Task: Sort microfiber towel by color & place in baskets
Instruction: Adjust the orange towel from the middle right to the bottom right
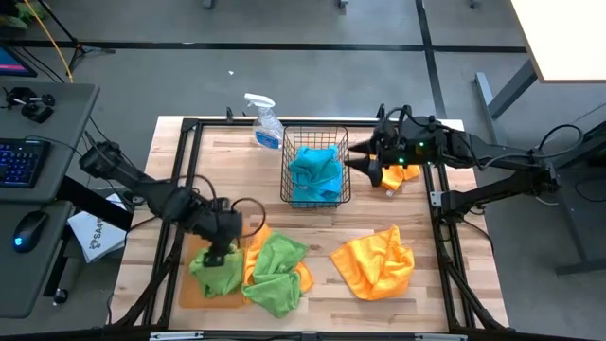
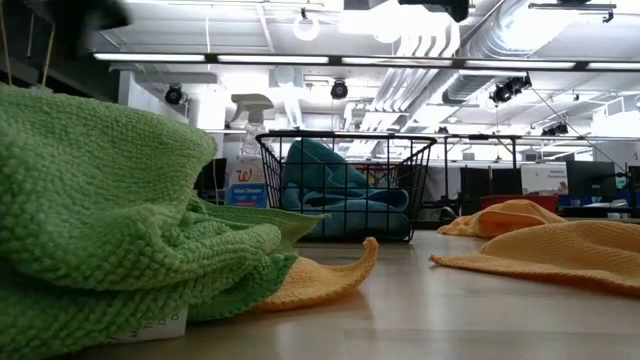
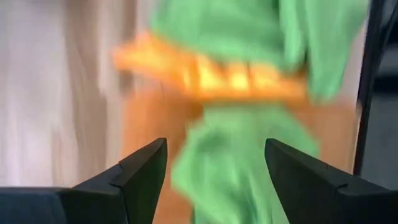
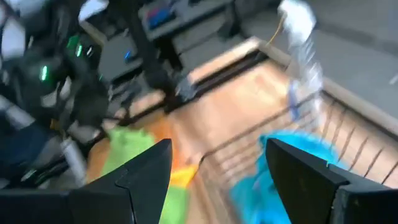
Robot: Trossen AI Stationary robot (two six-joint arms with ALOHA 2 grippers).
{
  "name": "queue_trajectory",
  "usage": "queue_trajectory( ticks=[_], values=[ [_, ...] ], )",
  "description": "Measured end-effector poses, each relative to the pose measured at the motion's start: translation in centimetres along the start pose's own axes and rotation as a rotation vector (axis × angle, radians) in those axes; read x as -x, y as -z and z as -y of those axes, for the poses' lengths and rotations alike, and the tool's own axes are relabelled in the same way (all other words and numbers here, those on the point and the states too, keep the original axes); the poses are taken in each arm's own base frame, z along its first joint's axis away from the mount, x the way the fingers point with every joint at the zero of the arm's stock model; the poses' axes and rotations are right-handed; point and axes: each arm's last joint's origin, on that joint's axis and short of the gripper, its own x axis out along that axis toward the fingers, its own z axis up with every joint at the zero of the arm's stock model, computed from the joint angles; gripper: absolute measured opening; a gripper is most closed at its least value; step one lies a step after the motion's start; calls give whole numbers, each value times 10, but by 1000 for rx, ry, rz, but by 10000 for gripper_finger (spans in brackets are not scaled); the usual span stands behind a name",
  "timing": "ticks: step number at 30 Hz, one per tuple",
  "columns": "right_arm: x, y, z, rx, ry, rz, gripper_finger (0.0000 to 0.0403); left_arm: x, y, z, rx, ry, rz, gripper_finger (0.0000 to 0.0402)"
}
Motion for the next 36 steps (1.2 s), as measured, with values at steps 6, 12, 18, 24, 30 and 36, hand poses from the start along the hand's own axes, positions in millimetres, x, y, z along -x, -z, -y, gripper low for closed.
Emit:
queue_trajectory(
  ticks=[6, 12, 18, 24, 30, 36],
  values=[
    [-5, 33, -6, -103, -73, -254, 256, -3, -46, -10, 0, 94, 342, 259],
    [-23, 94, -21, -206, -125, -423, 256, -27, -77, -26, 19, 101, 424, 259],
    [-52, 157, -24, -484, -213, -399, 256, -44, -83, -31, 32, 83, 370, 259],
    [-81, 192, -21, -716, -173, -383, 256, -61, -86, -27, -25, 67, 318, 259],
    [-113, 208, -29, -722, -165, -518, 256, -70, -85, -24, -53, 54, 272, 259],
    [-137, 208, -43, -608, -226, -590, 256, -72, -80, -19, -65, 53, 239, 259]
  ],
)
